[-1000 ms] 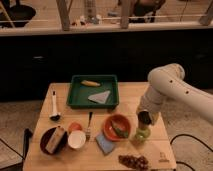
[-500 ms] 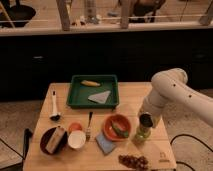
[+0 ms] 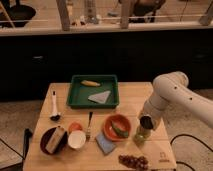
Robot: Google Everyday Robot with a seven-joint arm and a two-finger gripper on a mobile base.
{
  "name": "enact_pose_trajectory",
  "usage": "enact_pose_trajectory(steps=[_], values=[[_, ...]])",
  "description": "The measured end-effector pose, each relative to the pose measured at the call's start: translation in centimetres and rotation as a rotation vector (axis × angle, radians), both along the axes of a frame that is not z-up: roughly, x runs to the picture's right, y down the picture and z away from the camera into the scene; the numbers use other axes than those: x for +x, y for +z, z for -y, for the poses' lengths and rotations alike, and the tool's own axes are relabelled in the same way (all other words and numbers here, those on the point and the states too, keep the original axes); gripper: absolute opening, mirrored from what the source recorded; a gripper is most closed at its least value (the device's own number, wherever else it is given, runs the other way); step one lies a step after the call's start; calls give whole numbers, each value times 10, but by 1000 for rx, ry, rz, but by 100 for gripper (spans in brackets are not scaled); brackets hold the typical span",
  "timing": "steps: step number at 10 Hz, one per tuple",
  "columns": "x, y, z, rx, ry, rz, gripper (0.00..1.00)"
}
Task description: Stack cups on top of each other
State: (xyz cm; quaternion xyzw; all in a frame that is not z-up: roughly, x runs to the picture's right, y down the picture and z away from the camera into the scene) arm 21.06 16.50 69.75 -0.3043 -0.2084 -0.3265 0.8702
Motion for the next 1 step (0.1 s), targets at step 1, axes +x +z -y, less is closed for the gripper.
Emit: enact_pose_trajectory(steps=[1], values=[[1, 0, -2, -1, 3, 2, 61]])
